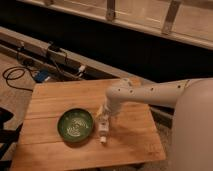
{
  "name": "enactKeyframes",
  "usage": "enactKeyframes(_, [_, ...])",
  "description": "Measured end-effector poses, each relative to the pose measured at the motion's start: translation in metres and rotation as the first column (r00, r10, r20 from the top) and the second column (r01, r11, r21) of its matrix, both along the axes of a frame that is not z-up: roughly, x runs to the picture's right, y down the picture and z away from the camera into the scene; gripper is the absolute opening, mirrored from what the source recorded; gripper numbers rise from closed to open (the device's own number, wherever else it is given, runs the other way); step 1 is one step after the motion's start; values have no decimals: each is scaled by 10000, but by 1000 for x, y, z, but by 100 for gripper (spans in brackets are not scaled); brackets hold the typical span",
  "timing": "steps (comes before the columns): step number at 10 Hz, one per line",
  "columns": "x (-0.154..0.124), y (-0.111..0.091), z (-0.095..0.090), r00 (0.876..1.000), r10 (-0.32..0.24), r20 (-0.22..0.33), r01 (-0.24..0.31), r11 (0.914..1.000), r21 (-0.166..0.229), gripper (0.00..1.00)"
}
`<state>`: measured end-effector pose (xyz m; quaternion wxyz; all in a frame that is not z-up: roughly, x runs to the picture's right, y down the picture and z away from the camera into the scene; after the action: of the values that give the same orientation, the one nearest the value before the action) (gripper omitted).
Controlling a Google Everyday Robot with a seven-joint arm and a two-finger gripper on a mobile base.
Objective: Place the bottle in the ceramic bowl
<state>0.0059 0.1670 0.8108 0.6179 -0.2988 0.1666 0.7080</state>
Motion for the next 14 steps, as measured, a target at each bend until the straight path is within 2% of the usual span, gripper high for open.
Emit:
enactKeyframes(3, [-9, 7, 5, 9978, -480, -465, 483, 9988, 61, 65])
enactKeyframes(7, [-4, 12, 16, 9970, -422, -652, 424, 9991, 4, 65])
enactKeyframes(12, [-1, 36, 37, 9969, -344, -713, 290, 9968, -750, 65])
enactKeyframes(13, [-2, 38, 39, 9972, -300, -682, 241, 9961, -854, 63])
enactKeyframes(14, [-2, 40, 39, 9974, -290, -662, 232, 9959, -869, 55])
